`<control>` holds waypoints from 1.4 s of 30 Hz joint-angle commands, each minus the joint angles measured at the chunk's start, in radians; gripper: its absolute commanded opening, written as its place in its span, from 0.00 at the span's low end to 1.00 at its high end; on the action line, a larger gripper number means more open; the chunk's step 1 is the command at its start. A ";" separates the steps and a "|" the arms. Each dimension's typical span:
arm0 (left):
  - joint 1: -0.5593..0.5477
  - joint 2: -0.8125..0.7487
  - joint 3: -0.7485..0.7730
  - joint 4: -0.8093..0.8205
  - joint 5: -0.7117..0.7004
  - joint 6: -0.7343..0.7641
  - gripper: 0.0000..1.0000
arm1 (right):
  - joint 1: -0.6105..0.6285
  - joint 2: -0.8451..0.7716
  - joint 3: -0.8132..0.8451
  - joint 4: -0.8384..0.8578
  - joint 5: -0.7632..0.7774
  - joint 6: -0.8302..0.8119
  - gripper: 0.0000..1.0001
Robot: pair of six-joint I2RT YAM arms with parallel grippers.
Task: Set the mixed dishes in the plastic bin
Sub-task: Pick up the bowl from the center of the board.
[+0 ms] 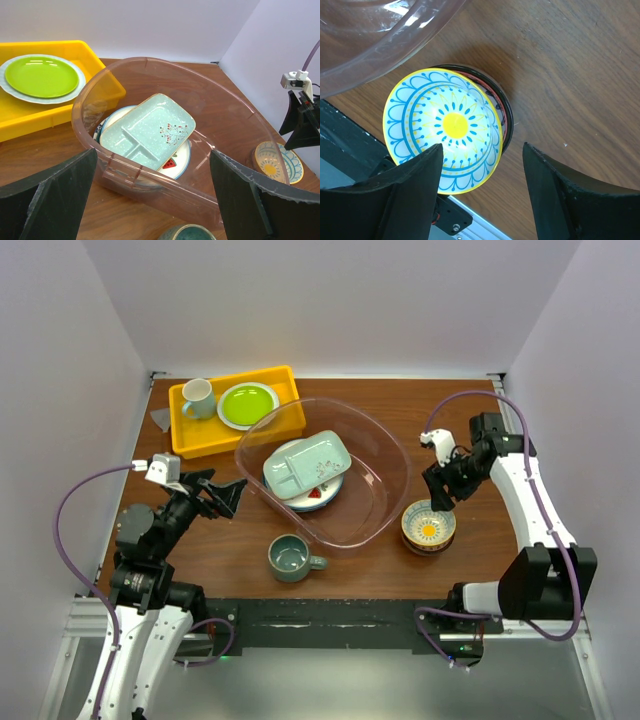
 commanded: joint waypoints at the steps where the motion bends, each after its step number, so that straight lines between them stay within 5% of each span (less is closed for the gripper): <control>1: -0.004 -0.003 -0.003 0.034 0.001 0.019 1.00 | -0.003 0.009 -0.027 0.043 0.017 -0.004 0.67; 9: -0.004 -0.005 -0.003 0.033 0.001 0.021 1.00 | -0.003 0.052 -0.068 0.094 0.031 0.001 0.54; 24: -0.004 -0.006 -0.003 0.033 0.001 0.019 1.00 | -0.005 0.029 -0.053 0.094 0.031 0.004 0.01; 42: -0.006 -0.006 -0.003 0.033 0.002 0.021 1.00 | -0.003 -0.075 0.121 -0.026 0.011 -0.010 0.00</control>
